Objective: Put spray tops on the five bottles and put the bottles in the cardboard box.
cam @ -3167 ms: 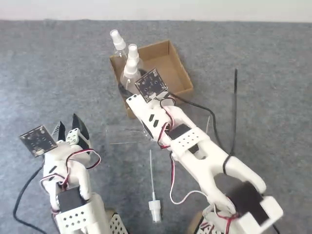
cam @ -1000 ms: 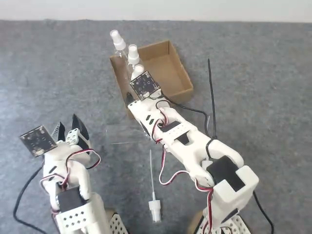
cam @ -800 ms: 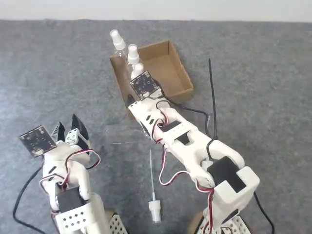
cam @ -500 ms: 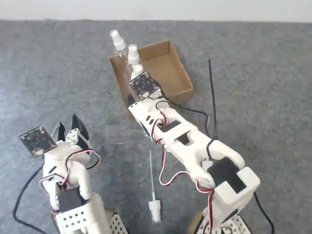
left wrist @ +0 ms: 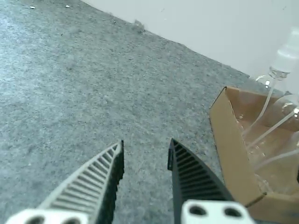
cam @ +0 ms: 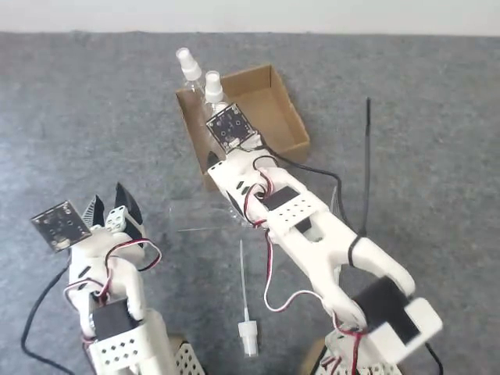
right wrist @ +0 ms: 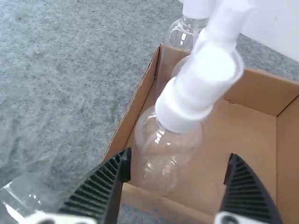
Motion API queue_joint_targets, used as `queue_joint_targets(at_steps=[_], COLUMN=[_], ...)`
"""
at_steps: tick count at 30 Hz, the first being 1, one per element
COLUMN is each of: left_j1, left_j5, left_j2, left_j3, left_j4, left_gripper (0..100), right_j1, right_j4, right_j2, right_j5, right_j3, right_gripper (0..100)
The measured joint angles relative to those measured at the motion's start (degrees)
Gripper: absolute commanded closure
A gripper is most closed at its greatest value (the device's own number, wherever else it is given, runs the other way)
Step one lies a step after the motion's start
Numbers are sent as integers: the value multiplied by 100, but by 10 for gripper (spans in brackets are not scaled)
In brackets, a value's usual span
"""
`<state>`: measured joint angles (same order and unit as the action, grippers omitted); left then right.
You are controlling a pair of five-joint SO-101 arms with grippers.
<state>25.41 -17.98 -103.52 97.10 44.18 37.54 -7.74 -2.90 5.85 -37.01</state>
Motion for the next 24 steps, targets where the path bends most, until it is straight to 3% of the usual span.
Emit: queue_joint_targets(at_steps=[16, 24], left_j1=[0, 0], left_j5=[0, 0], left_j2=[0, 0], left_j3=[0, 0], left_j4=[0, 0], left_gripper=[855, 855], right_j1=[-9, -686], right_j4=[-2479, -3393], right_j2=[-1855, -1890], right_j5=[35, 220], right_j3=[0, 703], right_gripper=[731, 731])
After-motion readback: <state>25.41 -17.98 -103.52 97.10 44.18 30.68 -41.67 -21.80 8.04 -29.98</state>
